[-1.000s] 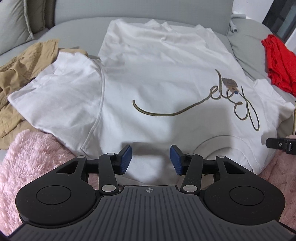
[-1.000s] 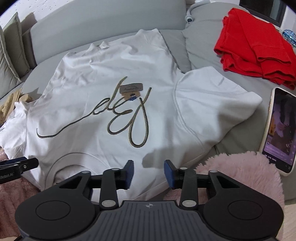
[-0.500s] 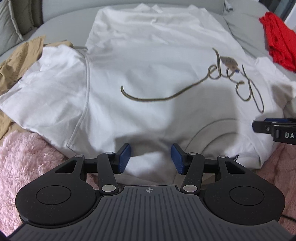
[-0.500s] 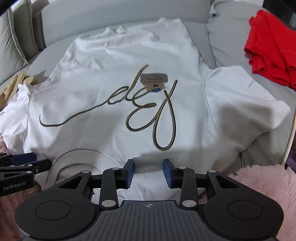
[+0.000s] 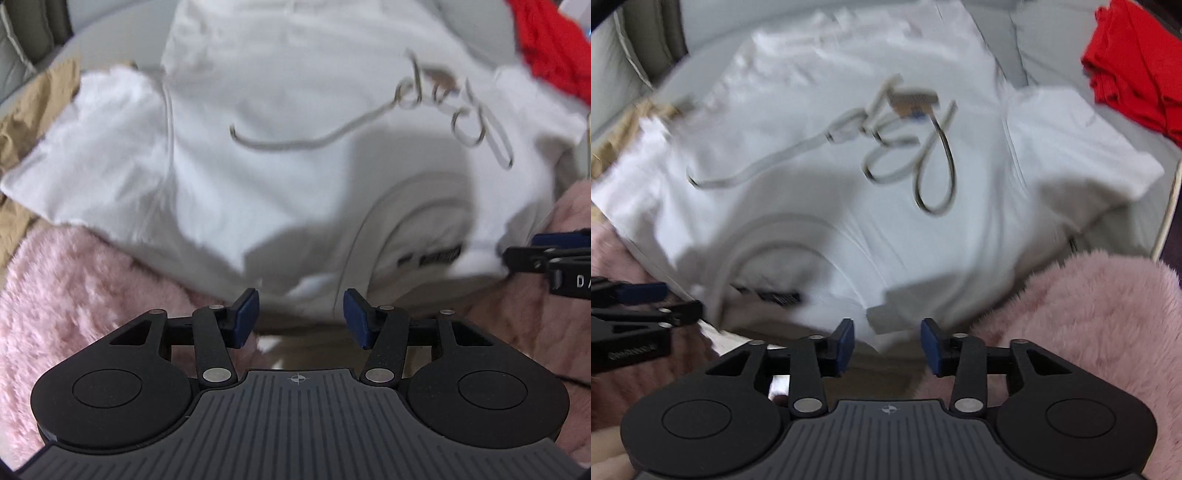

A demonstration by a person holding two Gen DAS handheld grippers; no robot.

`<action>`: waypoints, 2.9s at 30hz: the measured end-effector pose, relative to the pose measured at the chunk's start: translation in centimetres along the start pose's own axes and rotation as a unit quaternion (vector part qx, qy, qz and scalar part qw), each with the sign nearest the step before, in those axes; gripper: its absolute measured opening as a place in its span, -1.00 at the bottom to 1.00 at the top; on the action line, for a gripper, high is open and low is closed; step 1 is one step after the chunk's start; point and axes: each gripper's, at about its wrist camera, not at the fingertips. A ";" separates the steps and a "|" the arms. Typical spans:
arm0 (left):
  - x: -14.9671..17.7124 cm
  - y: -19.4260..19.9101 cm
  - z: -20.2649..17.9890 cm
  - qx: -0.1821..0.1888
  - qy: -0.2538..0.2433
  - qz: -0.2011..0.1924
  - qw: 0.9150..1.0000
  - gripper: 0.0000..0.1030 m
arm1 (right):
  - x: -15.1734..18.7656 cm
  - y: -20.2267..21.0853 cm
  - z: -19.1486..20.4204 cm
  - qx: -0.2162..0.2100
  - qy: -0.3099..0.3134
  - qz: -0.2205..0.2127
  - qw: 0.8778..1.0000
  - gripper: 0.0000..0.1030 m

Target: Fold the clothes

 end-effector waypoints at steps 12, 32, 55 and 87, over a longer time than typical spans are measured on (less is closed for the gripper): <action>-9.9 -0.3 8.2 -0.004 0.073 -0.066 0.995 0.09 | -10.1 0.1 -0.6 -0.015 0.016 -0.115 0.993 -0.20; -31.3 -15.0 27.3 -0.019 0.184 -0.112 0.976 0.01 | -41.5 -15.7 -4.1 -0.013 -0.082 -0.191 0.978 -0.14; -32.7 -15.4 23.2 -0.210 0.092 -0.124 0.965 -0.27 | -41.7 -16.7 -3.7 0.080 0.014 -0.246 0.966 -0.24; -2.1 1.1 -0.4 -0.038 0.006 -0.039 0.999 0.07 | -0.9 2.2 -1.8 -0.025 -0.026 -0.080 0.996 0.18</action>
Point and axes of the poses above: each gripper's, at about its wrist camera, not at the fingertips, and y roughly against the way its jaws point, z to its left, x to its underside, and after that the axes turned 13 degrees about -y, right-handed
